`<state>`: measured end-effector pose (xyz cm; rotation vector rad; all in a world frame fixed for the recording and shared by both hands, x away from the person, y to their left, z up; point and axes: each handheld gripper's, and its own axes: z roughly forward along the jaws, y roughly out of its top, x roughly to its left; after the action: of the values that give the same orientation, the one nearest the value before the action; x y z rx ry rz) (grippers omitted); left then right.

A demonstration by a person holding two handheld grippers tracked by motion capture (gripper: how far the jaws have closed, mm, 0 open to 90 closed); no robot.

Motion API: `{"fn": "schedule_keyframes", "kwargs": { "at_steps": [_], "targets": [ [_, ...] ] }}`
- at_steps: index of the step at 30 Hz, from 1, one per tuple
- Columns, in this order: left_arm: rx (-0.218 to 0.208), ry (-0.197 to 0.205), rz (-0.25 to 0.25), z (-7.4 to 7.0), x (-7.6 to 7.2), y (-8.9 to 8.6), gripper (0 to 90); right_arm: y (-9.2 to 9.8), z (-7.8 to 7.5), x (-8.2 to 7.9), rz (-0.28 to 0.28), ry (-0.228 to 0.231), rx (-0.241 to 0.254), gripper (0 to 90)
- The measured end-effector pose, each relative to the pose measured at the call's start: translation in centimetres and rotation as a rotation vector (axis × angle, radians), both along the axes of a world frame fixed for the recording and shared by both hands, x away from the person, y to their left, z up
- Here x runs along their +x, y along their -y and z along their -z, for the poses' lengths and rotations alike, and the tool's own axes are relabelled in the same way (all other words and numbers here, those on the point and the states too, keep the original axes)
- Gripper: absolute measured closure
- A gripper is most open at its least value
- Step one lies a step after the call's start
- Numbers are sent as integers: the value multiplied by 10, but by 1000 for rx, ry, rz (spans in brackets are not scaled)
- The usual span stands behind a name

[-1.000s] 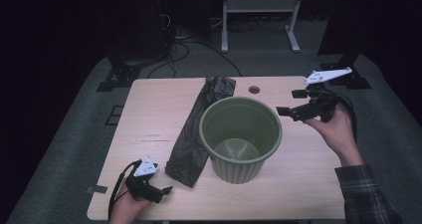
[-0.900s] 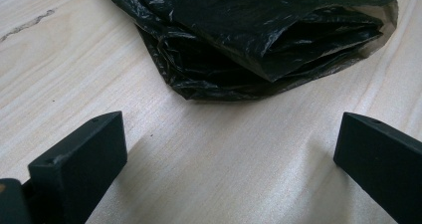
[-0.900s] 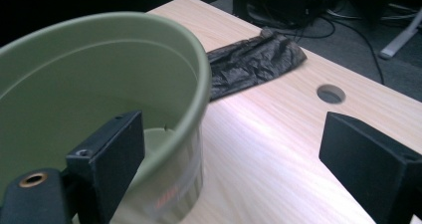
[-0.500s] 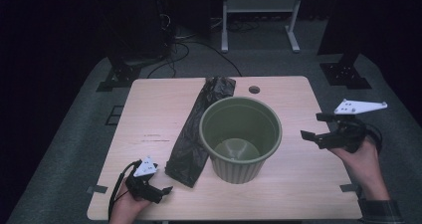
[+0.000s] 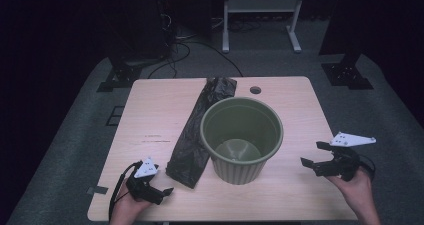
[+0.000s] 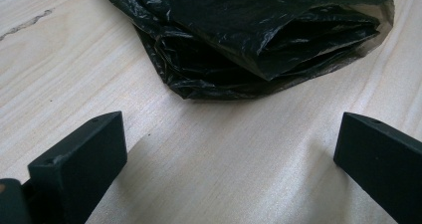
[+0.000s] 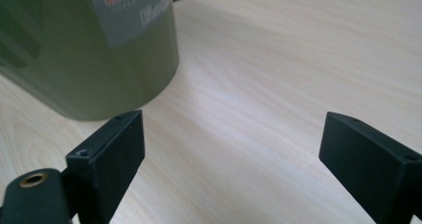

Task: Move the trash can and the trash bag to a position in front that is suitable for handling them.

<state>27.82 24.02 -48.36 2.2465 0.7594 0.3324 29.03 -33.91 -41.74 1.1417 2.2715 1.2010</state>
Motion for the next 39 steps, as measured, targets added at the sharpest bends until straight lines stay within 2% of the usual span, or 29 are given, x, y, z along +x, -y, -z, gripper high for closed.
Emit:
{"fn": "schedule_keyframes", "kwargs": {
  "at_steps": [6,10,12,15,16,23,25,28,30,33,36,39],
  "targets": [
    [-1,0,0,0,-1,0,0,0,27,-8,21,3,-13,95],
    [-16,-3,-5,0,-1,-2,0,-4,41,-8,29,8,-60,95],
    [-36,-13,-11,-1,0,-4,0,-6,50,-7,29,12,-106,95],
    [-42,-9,-11,-4,-1,-5,0,-10,62,-6,23,-2,-167,95],
    [-48,-3,-11,-6,-1,-5,0,-11,64,-5,21,-9,-174,95],
    [-135,16,-6,-28,-4,1,0,-7,70,1,32,-54,-124,94],
    [-115,21,-13,-35,-2,7,0,-7,70,1,32,-54,-124,94],
    [-136,20,-2,-43,3,16,0,-7,70,1,32,-54,-123,95],
    [-134,18,-9,-46,9,23,0,-7,70,1,32,-54,-123,95],
    [-134,13,5,-48,17,31,0,-7,70,1,32,-54,-123,95],
    [-114,10,0,-50,29,39,0,-7,70,1,31,-54,-124,95],
    [-116,4,-3,-49,41,46,0,-7,70,1,29,-54,-124,95]
  ]
}}
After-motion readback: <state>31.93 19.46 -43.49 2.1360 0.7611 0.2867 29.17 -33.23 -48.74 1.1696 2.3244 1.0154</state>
